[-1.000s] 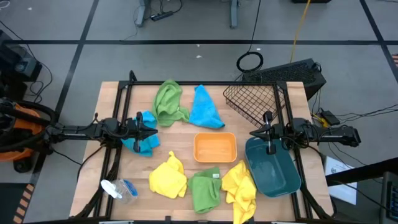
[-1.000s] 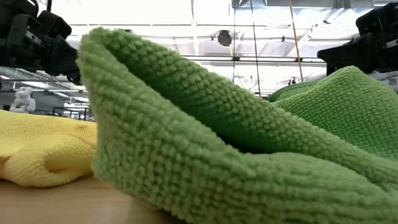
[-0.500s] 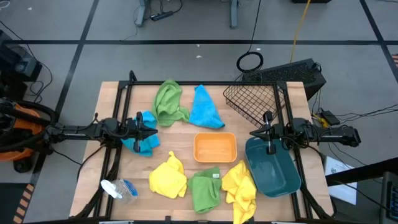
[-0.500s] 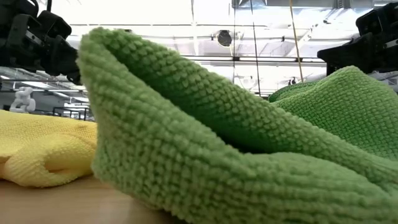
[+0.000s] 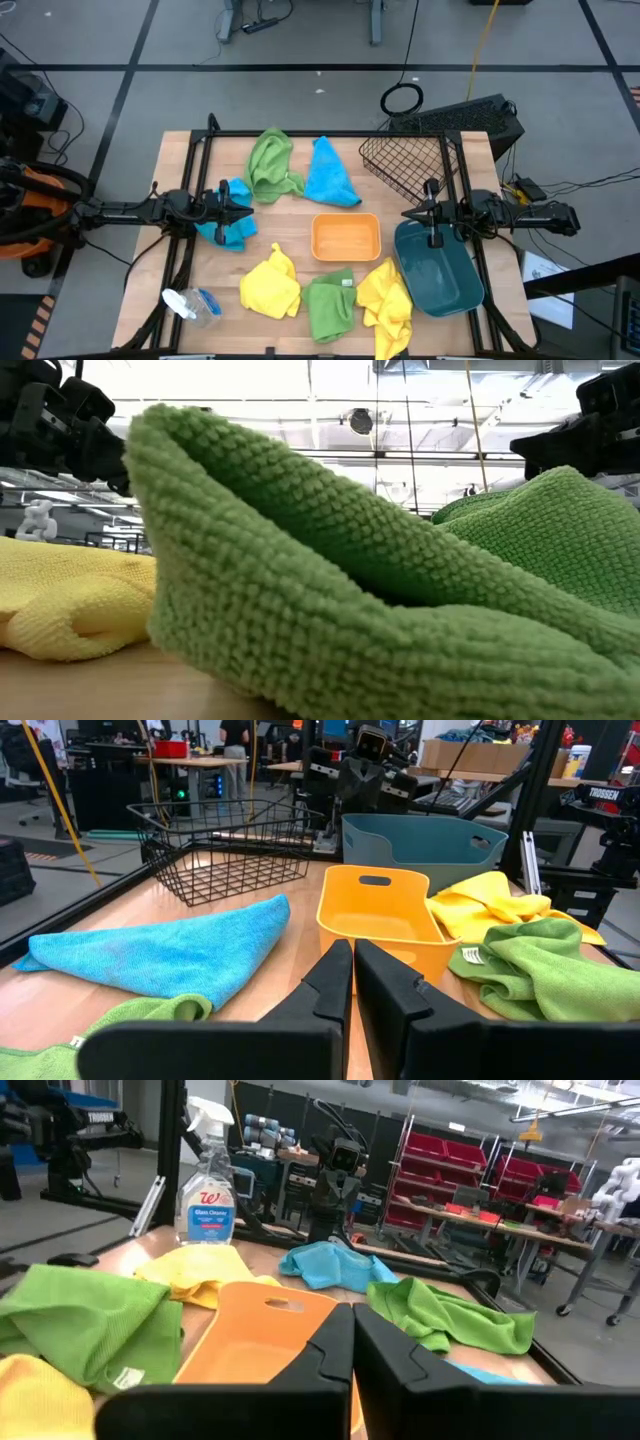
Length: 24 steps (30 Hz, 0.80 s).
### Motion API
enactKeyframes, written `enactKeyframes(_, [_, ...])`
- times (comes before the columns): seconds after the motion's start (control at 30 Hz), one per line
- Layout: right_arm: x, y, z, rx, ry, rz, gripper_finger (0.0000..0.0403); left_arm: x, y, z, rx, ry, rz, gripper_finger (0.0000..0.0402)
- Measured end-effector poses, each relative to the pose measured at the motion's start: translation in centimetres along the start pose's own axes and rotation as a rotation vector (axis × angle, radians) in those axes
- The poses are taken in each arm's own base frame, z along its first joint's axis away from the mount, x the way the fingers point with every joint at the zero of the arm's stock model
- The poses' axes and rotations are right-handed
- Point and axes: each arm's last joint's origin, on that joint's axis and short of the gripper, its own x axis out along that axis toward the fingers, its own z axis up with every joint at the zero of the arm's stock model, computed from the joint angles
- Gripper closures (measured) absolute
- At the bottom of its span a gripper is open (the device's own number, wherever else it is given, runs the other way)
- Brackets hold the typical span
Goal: Sort microfiber towel by color & place in baskets
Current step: Put the right blue microfiber cloth into the wire basket
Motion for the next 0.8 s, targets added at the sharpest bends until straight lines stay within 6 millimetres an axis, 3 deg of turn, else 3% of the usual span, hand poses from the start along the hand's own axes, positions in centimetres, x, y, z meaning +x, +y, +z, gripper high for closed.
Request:
enactKeyframes(0.2, [0.0, 0.0, 0.0, 0.129, -0.003, 0.0, 0.0403, 0.0, 0.0, 0.0, 0.0, 0.0, 0.0, 0.0379])
enactKeyframes(0.5, [-0.1, -0.2, 1.0, 0.189, -0.106, -0.01, 0.0403, 0.0, 0.0, 0.0, 0.0, 0.0, 0.0, 0.0379])
enactKeyframes(0.8, [-0.2, -0.3, 1.8, 0.499, -0.184, 0.012, 0.0403, 0.0, 0.0, 0.0, 0.0, 0.0, 0.0, 0.0379])
